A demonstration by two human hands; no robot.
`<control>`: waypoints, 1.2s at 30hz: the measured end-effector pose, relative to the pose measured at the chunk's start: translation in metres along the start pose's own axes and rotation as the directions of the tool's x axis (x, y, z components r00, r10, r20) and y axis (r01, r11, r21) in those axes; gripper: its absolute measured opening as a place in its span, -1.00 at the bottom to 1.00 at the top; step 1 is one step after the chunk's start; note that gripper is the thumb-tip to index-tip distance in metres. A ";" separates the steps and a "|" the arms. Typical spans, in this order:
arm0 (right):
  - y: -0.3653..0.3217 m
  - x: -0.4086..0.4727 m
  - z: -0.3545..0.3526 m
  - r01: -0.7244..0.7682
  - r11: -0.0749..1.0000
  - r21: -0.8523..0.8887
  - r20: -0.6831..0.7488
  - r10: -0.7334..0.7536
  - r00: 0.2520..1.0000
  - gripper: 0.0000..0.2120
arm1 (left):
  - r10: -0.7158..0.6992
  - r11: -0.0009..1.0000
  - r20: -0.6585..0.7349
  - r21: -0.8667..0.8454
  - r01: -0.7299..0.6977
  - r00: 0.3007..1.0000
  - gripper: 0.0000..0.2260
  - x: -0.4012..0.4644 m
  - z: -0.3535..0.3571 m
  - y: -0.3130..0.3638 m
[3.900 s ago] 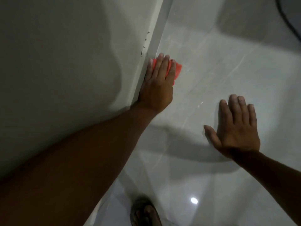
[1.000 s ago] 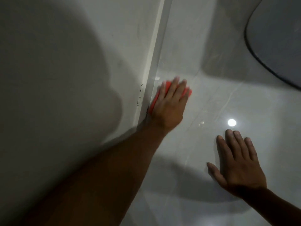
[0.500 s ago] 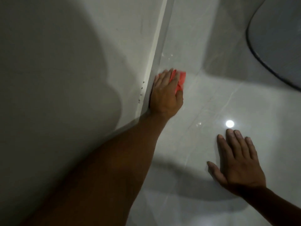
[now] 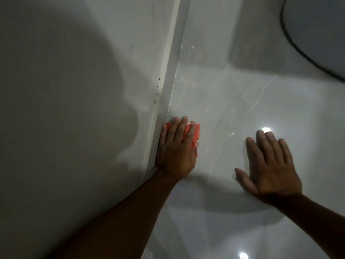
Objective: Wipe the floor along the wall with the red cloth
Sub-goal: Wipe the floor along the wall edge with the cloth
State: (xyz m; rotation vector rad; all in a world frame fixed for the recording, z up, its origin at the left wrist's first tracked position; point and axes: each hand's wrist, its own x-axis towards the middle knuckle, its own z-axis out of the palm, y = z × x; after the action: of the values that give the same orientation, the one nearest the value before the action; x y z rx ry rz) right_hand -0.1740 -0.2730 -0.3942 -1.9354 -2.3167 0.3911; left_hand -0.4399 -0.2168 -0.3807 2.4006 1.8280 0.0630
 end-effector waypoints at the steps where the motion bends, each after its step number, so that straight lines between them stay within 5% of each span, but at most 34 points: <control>1: 0.000 0.000 0.000 0.004 1.000 -0.007 -0.005 -0.004 1.000 -0.14 | 0.053 0.998 0.009 0.024 -0.054 0.999 -0.51 0.016 -0.001 -0.001; 8: 0.000 0.000 0.000 0.014 1.000 -0.021 0.030 -0.013 0.999 -0.15 | 0.330 0.925 0.001 0.201 -0.323 0.944 -0.48 0.172 -0.001 0.003; 14: 0.001 0.001 0.001 0.016 0.999 -0.044 0.015 -0.015 1.000 -0.15 | 0.132 0.977 0.007 0.168 -0.131 0.991 -0.49 0.273 -0.008 -0.027; 19: 0.002 0.001 0.000 0.006 0.999 -0.045 0.036 -0.004 0.999 -0.17 | 0.019 0.999 -0.023 0.031 -0.018 1.000 -0.49 0.249 -0.011 -0.013; 24: 0.002 0.001 0.001 0.002 0.999 -0.051 0.050 0.000 0.999 -0.17 | -0.040 0.988 -0.056 -0.154 0.031 0.998 -0.60 0.105 -0.015 -0.001; 29: 0.000 0.001 -0.001 0.012 0.999 -0.043 -0.005 -0.012 1.000 -0.16 | -0.082 0.996 0.016 -0.029 0.082 0.997 -0.58 -0.041 -0.005 0.007; 36: 0.001 0.000 -0.002 -0.002 0.999 -0.039 0.033 0.003 0.999 -0.13 | -0.002 0.999 -0.073 -0.035 -0.001 0.997 -0.62 0.067 -0.007 0.001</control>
State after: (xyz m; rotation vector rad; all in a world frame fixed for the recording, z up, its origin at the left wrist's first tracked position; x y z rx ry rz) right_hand -0.1730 -0.2722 -0.3925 -1.9640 -2.3603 0.3833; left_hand -0.4213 -0.1519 -0.3768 2.4046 1.8421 0.1838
